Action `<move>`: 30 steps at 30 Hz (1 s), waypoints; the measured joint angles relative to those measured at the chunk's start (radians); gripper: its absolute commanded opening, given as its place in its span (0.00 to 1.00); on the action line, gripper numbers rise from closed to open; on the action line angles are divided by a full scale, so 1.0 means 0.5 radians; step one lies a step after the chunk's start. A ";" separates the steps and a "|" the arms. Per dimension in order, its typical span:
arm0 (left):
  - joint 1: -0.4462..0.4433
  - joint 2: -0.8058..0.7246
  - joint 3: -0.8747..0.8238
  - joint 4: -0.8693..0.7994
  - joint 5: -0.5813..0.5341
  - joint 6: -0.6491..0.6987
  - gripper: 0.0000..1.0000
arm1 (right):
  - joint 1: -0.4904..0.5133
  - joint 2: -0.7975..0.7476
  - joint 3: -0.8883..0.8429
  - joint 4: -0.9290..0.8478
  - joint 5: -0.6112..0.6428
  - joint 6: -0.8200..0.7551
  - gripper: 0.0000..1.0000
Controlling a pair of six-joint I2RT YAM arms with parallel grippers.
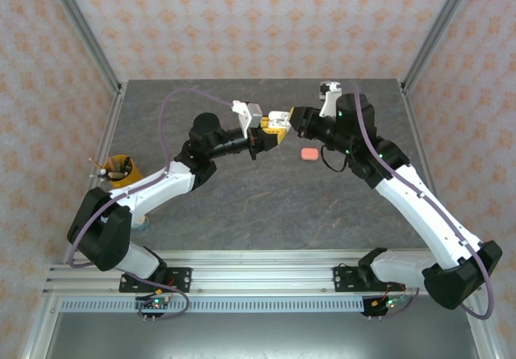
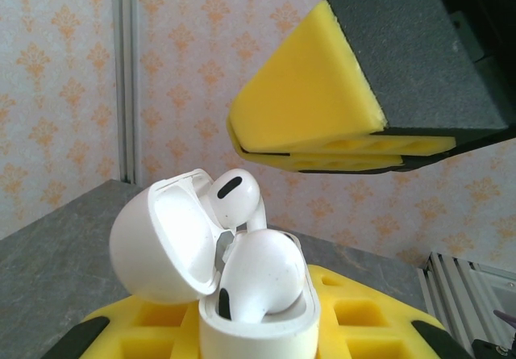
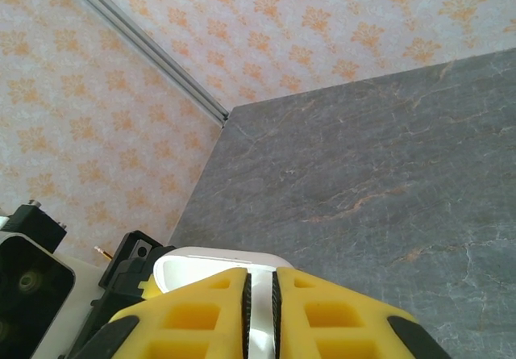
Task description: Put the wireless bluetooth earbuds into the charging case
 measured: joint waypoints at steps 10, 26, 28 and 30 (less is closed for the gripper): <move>0.000 0.000 0.000 -0.023 0.001 0.002 0.00 | -0.002 0.108 0.064 -0.014 -0.105 -0.001 0.19; 0.000 0.000 0.002 -0.037 0.037 0.024 0.00 | -0.195 -0.003 0.004 -0.056 -0.276 0.015 0.28; 0.000 0.000 0.002 -0.037 0.037 0.024 0.00 | -0.225 -0.027 0.003 -0.055 -0.277 0.016 0.29; 0.000 0.000 0.002 -0.037 0.037 0.024 0.00 | -0.230 -0.043 0.003 -0.054 -0.285 0.023 0.31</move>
